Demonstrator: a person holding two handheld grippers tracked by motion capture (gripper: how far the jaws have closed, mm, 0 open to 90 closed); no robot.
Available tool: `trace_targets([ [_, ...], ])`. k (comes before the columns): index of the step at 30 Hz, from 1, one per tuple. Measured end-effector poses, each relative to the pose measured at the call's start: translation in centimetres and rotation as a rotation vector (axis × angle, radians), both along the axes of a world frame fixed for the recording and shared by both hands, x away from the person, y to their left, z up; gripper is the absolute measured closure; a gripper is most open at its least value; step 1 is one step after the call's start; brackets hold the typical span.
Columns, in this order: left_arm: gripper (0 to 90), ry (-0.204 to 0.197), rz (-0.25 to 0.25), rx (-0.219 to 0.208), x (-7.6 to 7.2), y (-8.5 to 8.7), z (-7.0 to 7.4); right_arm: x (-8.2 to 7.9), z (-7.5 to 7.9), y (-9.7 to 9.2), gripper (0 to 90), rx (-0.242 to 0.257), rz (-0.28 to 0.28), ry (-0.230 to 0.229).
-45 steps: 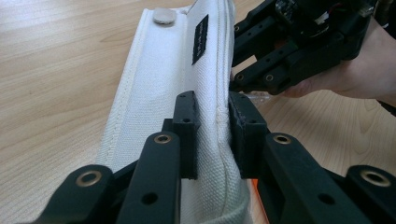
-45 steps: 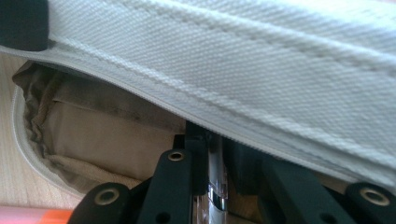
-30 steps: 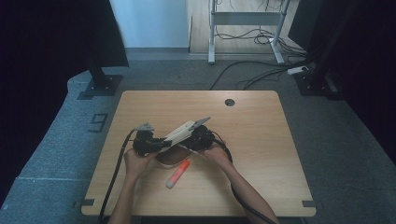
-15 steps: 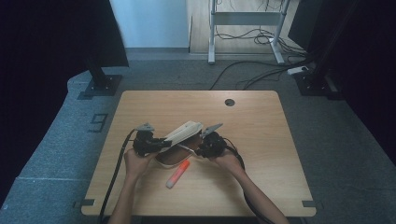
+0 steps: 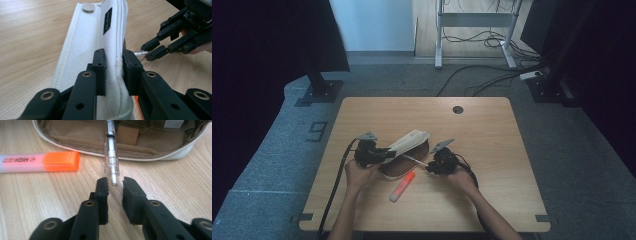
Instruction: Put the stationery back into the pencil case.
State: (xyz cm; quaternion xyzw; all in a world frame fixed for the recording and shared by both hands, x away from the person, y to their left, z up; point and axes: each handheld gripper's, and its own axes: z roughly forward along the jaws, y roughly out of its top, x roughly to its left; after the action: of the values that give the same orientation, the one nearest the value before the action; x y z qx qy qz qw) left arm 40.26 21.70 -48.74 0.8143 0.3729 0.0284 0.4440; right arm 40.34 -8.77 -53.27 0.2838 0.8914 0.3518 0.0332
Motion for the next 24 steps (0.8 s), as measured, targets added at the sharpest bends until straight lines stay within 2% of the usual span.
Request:
trace_targets([
  [5,74.4,0.000,0.000,0.000,0.0,0.0,0.0,0.2,-0.1,0.4,83.0,-0.014,0.010,-0.012],
  [13,74.4,0.000,-0.001,0.000,0.0,0.0,0.0,1.0,0.4,0.9,83.2,-0.014,-0.009,-0.047],
  [24,74.4,0.002,-0.002,-0.003,0.0,0.0,0.0,3.2,1.0,1.1,83.7,0.006,-0.067,-0.080],
])
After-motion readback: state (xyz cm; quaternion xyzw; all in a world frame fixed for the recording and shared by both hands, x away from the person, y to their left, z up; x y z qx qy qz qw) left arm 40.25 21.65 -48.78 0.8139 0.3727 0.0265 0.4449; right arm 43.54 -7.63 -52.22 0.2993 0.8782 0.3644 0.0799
